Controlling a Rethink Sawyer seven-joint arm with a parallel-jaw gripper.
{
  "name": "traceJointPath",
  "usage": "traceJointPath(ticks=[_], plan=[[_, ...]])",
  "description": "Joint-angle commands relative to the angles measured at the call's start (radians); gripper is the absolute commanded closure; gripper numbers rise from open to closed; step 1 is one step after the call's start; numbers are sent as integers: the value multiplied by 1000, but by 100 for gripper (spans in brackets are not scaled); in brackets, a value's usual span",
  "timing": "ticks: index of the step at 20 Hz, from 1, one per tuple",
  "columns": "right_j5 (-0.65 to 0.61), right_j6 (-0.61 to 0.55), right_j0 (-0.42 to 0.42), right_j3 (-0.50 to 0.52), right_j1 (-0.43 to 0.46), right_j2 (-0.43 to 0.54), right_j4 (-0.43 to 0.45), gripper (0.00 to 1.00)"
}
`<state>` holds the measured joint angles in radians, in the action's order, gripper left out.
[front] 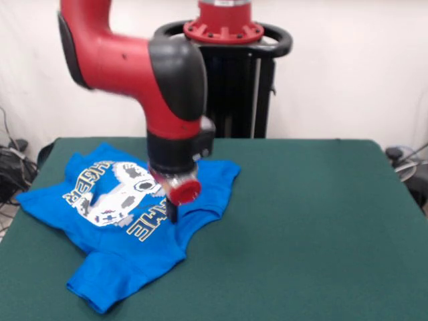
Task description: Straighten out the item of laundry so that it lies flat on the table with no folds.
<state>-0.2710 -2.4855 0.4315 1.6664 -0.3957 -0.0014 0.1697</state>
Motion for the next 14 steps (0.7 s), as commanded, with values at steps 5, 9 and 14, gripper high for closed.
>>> traceJointPath(ticks=[5,9,14], plan=[[36,-105,-198,-260,352,-96,-13,100],[67,-84,-161,-251,358,-49,-22,100],[87,0,10,-172,332,150,-37,100]])
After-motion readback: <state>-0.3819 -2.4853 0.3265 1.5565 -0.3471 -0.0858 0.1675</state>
